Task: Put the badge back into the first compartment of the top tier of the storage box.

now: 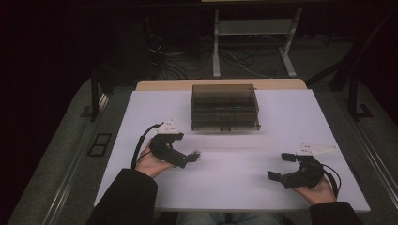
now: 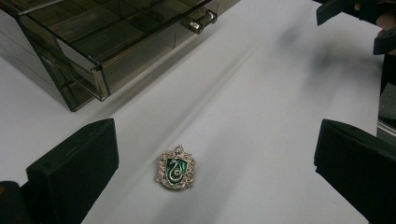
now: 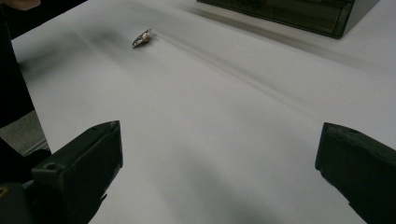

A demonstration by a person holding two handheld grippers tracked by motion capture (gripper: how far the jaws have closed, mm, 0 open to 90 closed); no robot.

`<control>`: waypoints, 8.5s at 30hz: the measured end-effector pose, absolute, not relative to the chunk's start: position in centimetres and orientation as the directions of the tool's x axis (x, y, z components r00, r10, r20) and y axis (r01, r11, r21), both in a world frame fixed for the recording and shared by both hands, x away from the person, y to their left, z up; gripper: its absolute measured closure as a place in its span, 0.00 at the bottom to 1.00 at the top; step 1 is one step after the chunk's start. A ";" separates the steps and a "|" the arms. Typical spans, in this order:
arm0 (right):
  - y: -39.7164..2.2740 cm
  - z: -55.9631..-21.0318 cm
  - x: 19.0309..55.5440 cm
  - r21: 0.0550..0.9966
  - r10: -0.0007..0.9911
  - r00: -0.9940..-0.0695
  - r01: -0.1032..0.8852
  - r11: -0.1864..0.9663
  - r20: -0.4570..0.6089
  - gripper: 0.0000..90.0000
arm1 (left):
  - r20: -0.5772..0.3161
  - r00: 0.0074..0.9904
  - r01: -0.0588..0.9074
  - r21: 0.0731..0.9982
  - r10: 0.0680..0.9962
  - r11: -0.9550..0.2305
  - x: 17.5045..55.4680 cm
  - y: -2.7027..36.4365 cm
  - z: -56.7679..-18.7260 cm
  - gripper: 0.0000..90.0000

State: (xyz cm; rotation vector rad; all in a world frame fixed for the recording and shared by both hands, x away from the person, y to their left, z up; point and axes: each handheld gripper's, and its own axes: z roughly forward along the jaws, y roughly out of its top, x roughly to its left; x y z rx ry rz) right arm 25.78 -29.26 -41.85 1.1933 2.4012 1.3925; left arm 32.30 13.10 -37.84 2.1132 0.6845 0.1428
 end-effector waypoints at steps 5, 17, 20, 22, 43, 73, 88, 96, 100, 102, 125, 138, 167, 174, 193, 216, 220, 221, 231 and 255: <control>-29.2 -41.9 25.8 0.777 0.680 -0.683 0.570 0.268 0.266 0.01 | -0.149 0.844 0.424 0.774 0.516 -0.470 32.7 12.9 -38.2 0.00; -29.2 -41.9 25.8 0.776 0.680 -0.684 0.569 0.272 0.264 0.01 | -0.142 0.851 0.426 0.751 0.506 -0.504 33.5 12.2 -39.2 0.00; -29.2 -41.9 25.8 0.775 0.680 -0.685 0.569 0.275 0.262 0.01 | -0.140 0.853 0.425 0.746 0.502 -0.514 33.7 12.1 -39.4 0.00; -29.2 -41.9 25.8 0.774 0.680 -0.685 0.570 0.276 0.263 0.01 | -0.140 0.852 0.427 0.741 0.504 -0.518 33.8 12.0 -39.5 0.00; -29.1 -42.0 25.8 0.772 0.679 -0.689 0.567 0.288 0.253 0.01 | -0.133 0.871 0.426 0.684 0.472 -0.593 34.5 10.8 -41.3 0.00; -28.9 -42.2 25.8 0.762 0.676 -0.690 0.575 0.298 0.257 0.01 | -0.073 0.908 0.364 0.628 0.413 -0.688 35.2 10.3 -43.1 0.14; -28.8 -42.2 25.9 0.760 0.672 -0.695 0.575 0.304 0.257 0.01 | -0.063 0.915 0.349 0.619 0.398 -0.704 35.7 10.3 -43.9 0.34; -28.8 -42.2 25.9 0.757 0.670 -0.696 0.577 0.306 0.259 0.01 | -0.036 0.909 0.348 0.612 0.415 -0.710 35.8 10.3 -44.0 0.44; -28.8 -42.3 25.9 0.757 0.670 -0.695 0.578 0.305 0.260 0.01 | -0.021 0.906 0.347 0.610 0.424 -0.712 35.8 10.2 -43.9 0.50; -28.8 -42.3 25.9 0.756 0.670 -0.695 0.578 0.306 0.261 0.01 | -0.020 0.905 0.348 0.610 0.426 -0.712 35.8 10.3 -43.9 0.53; -28.7 -42.3 25.9 0.755 0.665 -0.700 0.577 0.312 0.260 0.01 | -0.037 0.909 0.348 0.616 0.416 -0.707 36.1 10.6 -43.8 0.63; -28.7 -42.3 25.8 0.753 0.666 -0.698 0.580 0.311 0.263 0.01 | -0.045 0.912 0.347 0.612 0.407 -0.710 35.8 10.5 -43.7 0.63; -28.8 -42.3 25.7 0.756 0.665 -0.696 0.581 0.302 0.269 0.01 | -0.023 0.924 0.312 0.619 0.381 -0.721 35.2 10.4 -40.4 0.63; -28.8 -42.3 25.7 0.755 0.665 -0.697 0.582 0.304 0.270 0.01 | -0.014 0.930 0.296 0.621 0.368 -0.726 35.0 10.3 -39.3 0.63; -29.0 -42.2 25.7 0.757 0.665 -0.697 0.579 0.303 0.267 0.01 | 0.016 0.952 0.230 0.627 0.307 -0.745 34.7 9.3 -35.9 0.63; -28.9 -42.2 25.6 0.751 0.667 -0.692 0.589 0.298 0.278 0.01 | 0.054 0.960 0.177 0.645 0.276 -0.743 35.7 9.4 -31.7 0.63; -29.0 -42.2 25.6 0.750 0.665 -0.694 0.588 0.302 0.276 0.01 | 0.056 0.958 0.179 0.651 0.282 -0.738 36.1 9.5 -31.3 0.63; -29.0 -42.2 25.6 0.750 0.664 -0.695 0.588 0.303 0.276 0.01 | 0.053 0.956 0.185 0.652 0.288 -0.735 36.2 9.5 -31.2 0.63; -29.0 -42.2 25.6 0.753 0.663 -0.697 0.584 0.304 0.273 0.01 | 0.047 0.946 0.210 0.662 0.320 -0.719 37.5 9.5 -30.8 0.63; -28.9 -42.3 25.7 0.754 0.662 -0.699 0.582 0.304 0.273 0.01 | 0.012 0.918 0.272 0.709 0.396 -0.651 40.4 9.3 -31.5 0.63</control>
